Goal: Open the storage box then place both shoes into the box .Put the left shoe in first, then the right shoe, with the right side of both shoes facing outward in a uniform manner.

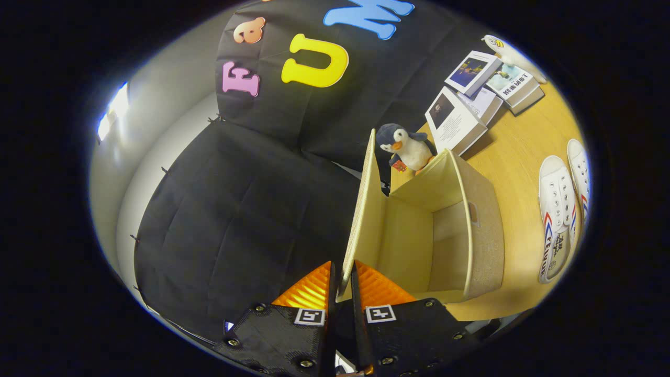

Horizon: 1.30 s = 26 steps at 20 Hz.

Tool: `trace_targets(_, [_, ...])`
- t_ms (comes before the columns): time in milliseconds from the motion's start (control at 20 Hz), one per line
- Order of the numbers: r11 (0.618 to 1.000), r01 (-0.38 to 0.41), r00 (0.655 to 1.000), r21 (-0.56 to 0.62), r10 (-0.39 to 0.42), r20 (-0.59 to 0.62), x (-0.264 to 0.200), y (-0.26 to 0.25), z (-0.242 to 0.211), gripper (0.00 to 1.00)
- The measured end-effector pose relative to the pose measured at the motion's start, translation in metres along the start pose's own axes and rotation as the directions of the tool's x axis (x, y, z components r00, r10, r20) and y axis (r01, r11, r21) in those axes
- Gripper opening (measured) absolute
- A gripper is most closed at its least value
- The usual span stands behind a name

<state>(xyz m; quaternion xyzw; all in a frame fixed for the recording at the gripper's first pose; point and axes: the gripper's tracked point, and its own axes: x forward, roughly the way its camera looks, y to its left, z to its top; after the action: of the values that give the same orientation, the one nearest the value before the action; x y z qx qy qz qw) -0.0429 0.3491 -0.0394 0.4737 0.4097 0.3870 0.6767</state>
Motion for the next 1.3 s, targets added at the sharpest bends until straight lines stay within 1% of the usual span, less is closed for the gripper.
trace_targets(500, [0.994, -0.062, 0.995, -0.090, 0.055, -0.080, 0.058, 0.066, -0.019, 0.14])
trace_targets(900, [0.989, -0.105, 0.986, -0.102, 0.089, -0.143, 0.116, 0.089, -0.041, 0.14])
trace_targets(1100, [0.987, -0.099, 0.987, -0.128, 0.081, -0.138, 0.129, 0.091, -0.047, 0.14])
trace_targets(1200, [0.984, -0.082, 0.994, -0.158, 0.069, -0.088, 0.135, 0.086, -0.039, 0.51])
trace_targets(1300, [0.983, -0.048, 0.998, -0.178, 0.038, -0.059, 0.132, 0.076, -0.030, 0.88])
